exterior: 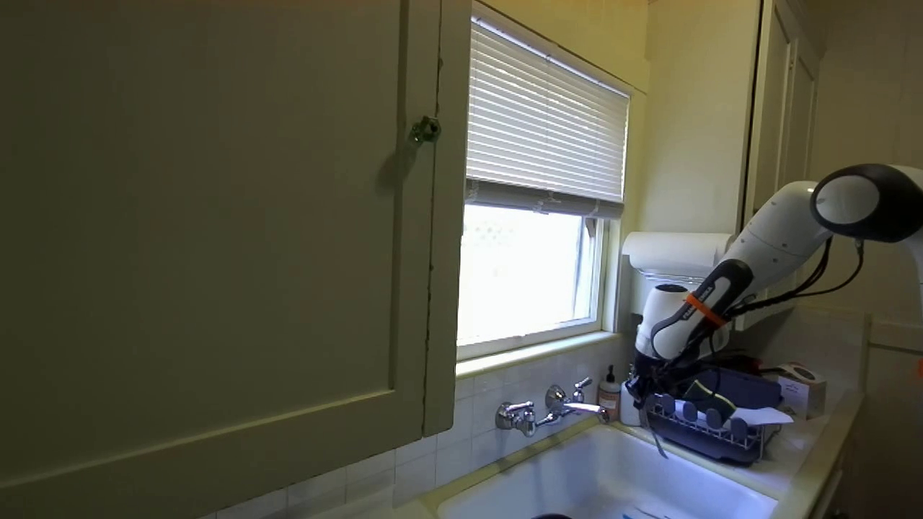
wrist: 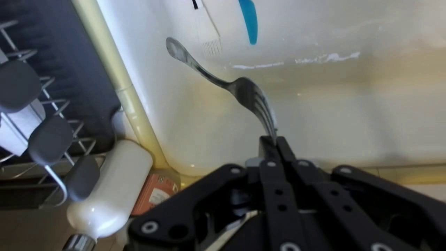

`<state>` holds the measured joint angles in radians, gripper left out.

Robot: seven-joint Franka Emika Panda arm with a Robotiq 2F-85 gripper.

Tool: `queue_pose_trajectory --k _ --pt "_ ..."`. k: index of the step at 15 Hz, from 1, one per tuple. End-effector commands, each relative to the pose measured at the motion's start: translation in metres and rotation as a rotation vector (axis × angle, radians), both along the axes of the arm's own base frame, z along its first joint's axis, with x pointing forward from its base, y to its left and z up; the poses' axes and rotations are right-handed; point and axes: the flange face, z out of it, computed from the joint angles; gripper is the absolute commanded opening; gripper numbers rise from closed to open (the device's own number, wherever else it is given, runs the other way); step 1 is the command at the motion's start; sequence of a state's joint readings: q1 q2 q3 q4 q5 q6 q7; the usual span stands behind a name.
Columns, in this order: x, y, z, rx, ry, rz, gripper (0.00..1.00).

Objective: Remove one fork from the sink

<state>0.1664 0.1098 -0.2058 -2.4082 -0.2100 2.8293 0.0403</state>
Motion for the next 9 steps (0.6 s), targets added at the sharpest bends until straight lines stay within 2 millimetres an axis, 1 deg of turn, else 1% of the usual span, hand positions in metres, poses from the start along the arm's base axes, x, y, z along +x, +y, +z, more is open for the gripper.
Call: queue_pose_trajectory --k 1,2,4,6,7,8,9 --pt "-0.015 -0.004 0.056 0.042 -0.148 -0.016 0.01" --pt "-0.013 -0.008 0.073 0.038 -0.194 -0.022 0.01" --pt "-0.011 -0.017 0.095 0.033 -0.262 -0.032 0.01" --pt "-0.01 -0.026 0.104 0.03 -0.284 -0.037 0.01" --pt "-0.012 -0.025 0.105 0.038 -0.276 -0.026 0.01" --pt "-0.003 -0.024 0.104 0.033 -0.264 -0.034 0.01" --pt "-0.003 -0.025 0.105 0.032 -0.267 -0.034 0.03"
